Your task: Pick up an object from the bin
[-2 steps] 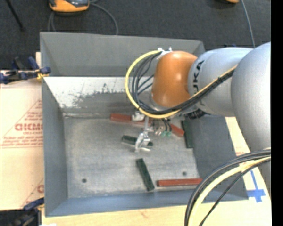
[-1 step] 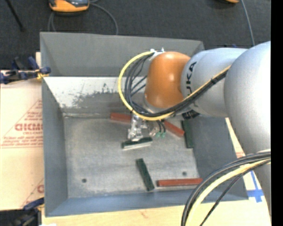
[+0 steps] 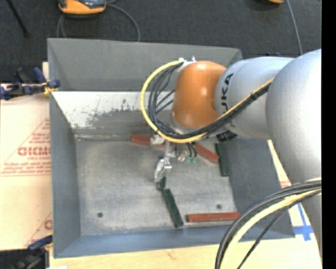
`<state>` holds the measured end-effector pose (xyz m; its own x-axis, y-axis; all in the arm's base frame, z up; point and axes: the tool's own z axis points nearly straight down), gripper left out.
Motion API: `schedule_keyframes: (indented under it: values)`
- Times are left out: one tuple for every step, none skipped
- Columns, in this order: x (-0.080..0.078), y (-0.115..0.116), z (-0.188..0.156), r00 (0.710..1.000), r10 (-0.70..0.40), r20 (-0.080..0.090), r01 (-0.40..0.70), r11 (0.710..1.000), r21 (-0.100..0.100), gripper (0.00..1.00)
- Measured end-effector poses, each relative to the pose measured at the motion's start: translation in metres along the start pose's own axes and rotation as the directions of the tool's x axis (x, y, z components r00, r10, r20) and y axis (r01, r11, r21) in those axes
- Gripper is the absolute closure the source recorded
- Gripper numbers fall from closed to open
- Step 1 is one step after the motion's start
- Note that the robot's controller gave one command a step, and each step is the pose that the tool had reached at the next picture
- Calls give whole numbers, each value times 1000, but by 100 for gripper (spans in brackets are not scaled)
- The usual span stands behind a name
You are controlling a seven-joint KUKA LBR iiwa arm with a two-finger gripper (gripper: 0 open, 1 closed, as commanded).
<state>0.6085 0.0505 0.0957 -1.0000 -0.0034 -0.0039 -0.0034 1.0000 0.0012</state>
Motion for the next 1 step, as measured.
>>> schedule_keyframes:
  values:
    - [0,0,0,1000,1,0,-1,1000,0,0]
